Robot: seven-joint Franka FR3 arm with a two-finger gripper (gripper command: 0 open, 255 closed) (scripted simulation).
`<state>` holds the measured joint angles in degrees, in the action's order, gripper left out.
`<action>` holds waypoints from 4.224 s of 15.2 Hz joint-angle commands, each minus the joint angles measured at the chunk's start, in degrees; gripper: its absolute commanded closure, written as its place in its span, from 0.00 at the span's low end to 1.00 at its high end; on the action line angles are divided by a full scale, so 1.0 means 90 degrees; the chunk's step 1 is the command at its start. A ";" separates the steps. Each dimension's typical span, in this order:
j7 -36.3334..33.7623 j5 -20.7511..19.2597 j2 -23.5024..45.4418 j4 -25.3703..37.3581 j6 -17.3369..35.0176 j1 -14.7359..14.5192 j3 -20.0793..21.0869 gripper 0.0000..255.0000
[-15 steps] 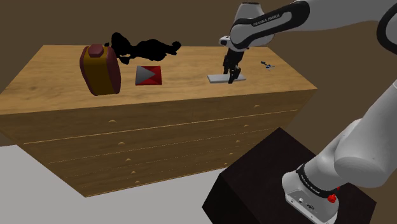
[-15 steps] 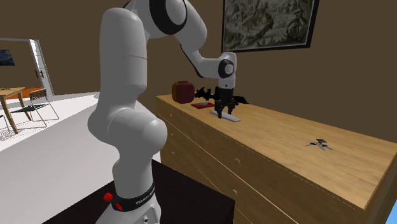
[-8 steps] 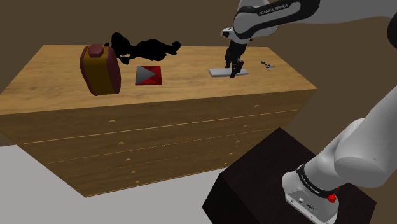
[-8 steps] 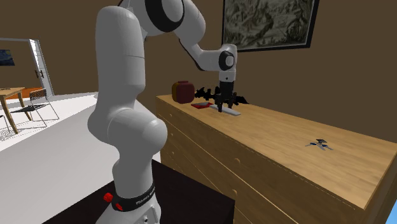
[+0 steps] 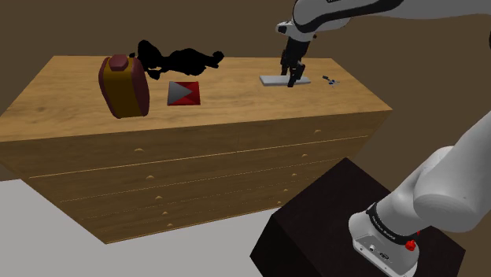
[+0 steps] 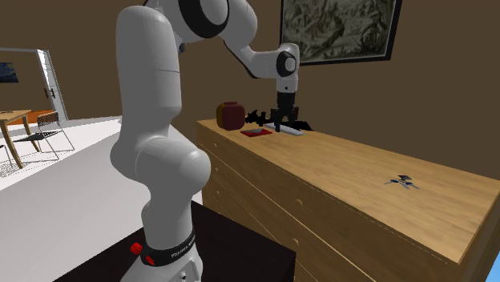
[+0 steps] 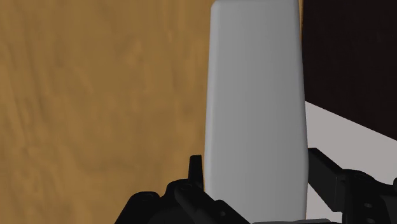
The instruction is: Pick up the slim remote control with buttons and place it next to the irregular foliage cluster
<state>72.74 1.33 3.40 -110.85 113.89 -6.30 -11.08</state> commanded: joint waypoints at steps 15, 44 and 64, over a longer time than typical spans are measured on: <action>-0.0419 -0.0003 0.0087 0.1177 -0.1086 -0.0206 0.0187 1.00; -0.2125 0.0069 0.2271 0.3056 -0.0759 -0.1209 0.0892 1.00; -0.2086 0.0109 0.2757 0.2041 0.0741 -0.1209 0.0911 1.00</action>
<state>53.82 2.27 27.81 -92.32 119.94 -17.28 -2.86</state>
